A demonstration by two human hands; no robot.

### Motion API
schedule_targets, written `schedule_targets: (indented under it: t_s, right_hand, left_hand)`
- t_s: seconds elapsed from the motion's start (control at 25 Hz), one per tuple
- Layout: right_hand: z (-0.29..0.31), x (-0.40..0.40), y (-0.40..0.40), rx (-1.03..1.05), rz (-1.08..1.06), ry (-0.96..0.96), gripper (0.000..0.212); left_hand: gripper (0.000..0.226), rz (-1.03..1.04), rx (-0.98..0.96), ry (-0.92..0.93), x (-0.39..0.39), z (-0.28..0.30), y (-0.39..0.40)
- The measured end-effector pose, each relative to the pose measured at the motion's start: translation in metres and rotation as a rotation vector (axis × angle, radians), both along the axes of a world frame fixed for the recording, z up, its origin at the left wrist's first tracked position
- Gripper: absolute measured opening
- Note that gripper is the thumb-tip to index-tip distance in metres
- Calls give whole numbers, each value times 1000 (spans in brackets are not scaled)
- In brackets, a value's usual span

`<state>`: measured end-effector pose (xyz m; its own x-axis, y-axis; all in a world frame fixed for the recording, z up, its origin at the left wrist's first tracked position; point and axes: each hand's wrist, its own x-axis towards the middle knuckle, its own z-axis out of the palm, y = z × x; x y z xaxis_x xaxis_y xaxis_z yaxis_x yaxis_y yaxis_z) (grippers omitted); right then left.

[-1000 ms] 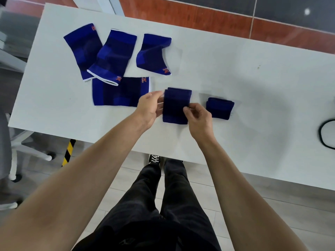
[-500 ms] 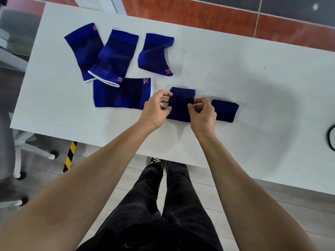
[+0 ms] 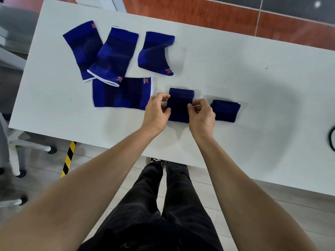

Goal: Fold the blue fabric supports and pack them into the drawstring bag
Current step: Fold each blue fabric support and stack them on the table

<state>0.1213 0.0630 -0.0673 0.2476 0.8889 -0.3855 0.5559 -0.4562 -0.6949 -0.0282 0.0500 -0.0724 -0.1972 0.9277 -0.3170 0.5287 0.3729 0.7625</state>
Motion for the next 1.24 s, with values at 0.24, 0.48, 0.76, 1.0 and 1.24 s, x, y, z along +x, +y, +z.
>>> schedule_targets:
  t_s: [0.24,0.48,0.76,1.0,1.24]
  right_hand:
    - [-4,-4,0,-18,-3,-44,12]
    - [-4,-6,-2,11,-7,-74,9]
    - [-6,7,-21,222,32,-39,14]
    - [-24,18,-63,240,501,-308,55]
    - [-21,11,-52,217,479,-369,49]
  left_hand:
    - [33,54,-3,1,0,2,-1]
    - [22,79,-7,63,5,0,2]
    - [19,59,27,90,6,-3,-8]
    - [50,-305,59,282,1,0,-47]
    - [53,-364,-27,352,0,-2,-31]
